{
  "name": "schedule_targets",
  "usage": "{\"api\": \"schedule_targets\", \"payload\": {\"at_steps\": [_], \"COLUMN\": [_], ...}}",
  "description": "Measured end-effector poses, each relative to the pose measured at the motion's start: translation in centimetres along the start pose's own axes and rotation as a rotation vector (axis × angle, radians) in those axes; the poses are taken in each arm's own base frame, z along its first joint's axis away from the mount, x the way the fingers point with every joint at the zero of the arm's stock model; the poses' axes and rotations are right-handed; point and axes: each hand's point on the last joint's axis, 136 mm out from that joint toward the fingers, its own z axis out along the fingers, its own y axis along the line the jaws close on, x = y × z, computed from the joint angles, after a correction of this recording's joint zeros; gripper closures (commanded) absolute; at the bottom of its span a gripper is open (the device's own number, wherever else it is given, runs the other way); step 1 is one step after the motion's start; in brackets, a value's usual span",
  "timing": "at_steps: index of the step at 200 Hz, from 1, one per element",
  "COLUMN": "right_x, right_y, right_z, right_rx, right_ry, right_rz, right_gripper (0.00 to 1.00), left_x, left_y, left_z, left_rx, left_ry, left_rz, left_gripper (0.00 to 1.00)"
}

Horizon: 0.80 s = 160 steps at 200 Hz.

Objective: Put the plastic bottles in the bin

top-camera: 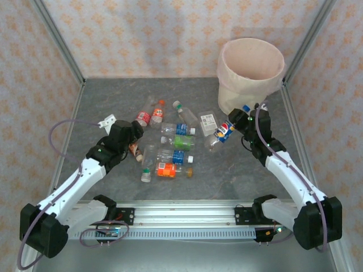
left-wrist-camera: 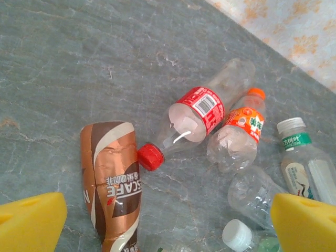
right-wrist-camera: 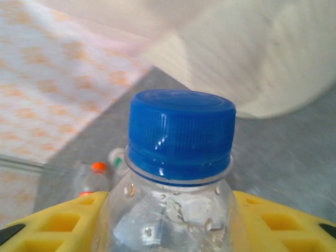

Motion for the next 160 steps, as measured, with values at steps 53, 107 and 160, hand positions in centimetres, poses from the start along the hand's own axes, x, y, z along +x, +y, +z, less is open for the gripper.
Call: {"api": "schedule_targets", "payload": {"at_steps": [53, 107, 160], "right_x": [-7.8, -14.2, -19.2], "right_y": [9.8, 15.5, 18.5], "right_z": [-2.3, -2.9, -2.9], "right_rx": [-0.218, -0.263, -0.211], "right_ry": [-0.199, -0.345, -0.444], "right_rz": [-0.129, -0.230, -0.320], "right_gripper": [0.47, 0.46, 0.44], "left_x": [1.1, 1.9, 2.0], "left_y": [-1.6, -2.6, -2.4], "left_z": [1.3, 1.4, 1.2], "left_rx": [0.016, 0.057, 0.052], "left_ry": [0.090, 0.144, 0.146], "left_rz": [0.039, 0.066, 0.068], "left_gripper": [0.00, 0.00, 0.00]}}
